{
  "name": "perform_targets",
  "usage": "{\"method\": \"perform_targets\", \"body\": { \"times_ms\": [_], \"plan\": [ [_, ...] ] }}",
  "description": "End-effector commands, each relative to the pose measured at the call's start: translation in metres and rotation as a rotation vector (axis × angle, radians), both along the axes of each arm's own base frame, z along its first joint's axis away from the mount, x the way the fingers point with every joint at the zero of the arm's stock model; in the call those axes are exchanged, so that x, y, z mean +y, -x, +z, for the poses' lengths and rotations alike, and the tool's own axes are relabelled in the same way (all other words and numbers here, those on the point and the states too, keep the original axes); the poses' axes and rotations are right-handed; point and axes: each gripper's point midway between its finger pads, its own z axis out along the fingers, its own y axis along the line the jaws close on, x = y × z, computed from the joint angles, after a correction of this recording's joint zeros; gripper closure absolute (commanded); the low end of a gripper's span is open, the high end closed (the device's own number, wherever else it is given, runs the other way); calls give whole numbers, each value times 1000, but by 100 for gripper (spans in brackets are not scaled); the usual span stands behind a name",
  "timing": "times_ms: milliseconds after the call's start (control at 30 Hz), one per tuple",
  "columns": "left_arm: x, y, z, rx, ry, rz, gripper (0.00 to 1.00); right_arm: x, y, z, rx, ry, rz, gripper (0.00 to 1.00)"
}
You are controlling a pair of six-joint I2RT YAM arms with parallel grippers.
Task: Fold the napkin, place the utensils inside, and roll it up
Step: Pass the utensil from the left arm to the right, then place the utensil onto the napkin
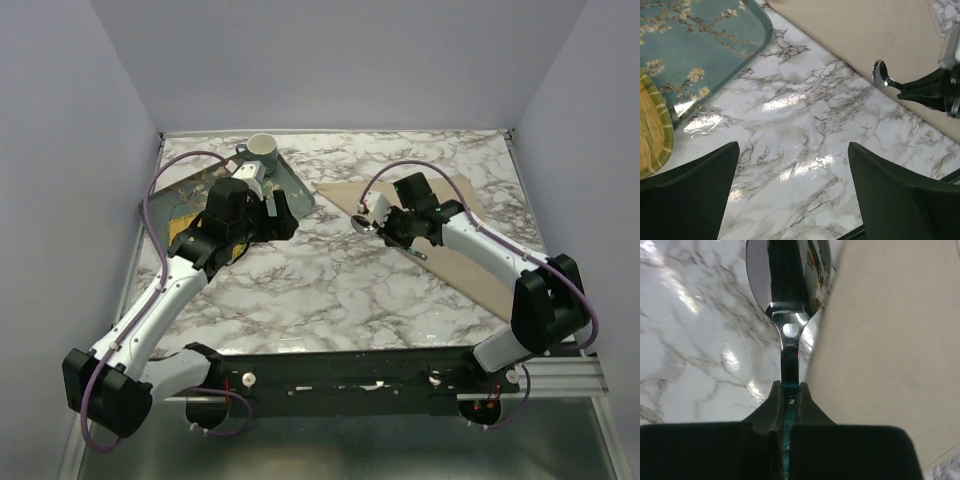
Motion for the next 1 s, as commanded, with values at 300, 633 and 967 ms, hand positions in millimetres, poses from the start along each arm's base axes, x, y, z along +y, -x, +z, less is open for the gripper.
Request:
{"method": "perform_targets", "body": {
  "times_ms": [300, 633, 967],
  "plan": [
    [-19, -17, -19, 57, 41, -41, 2, -70, -46, -34, 301, 67, -330, 100],
    [-25, -20, -26, 77, 40, -66, 2, -83, -41, -62, 372, 97, -347, 99],
    [-30, -22, -27, 82, 56, -84, 3, -88, -42, -80, 391, 113, -352, 96]
  ]
}}
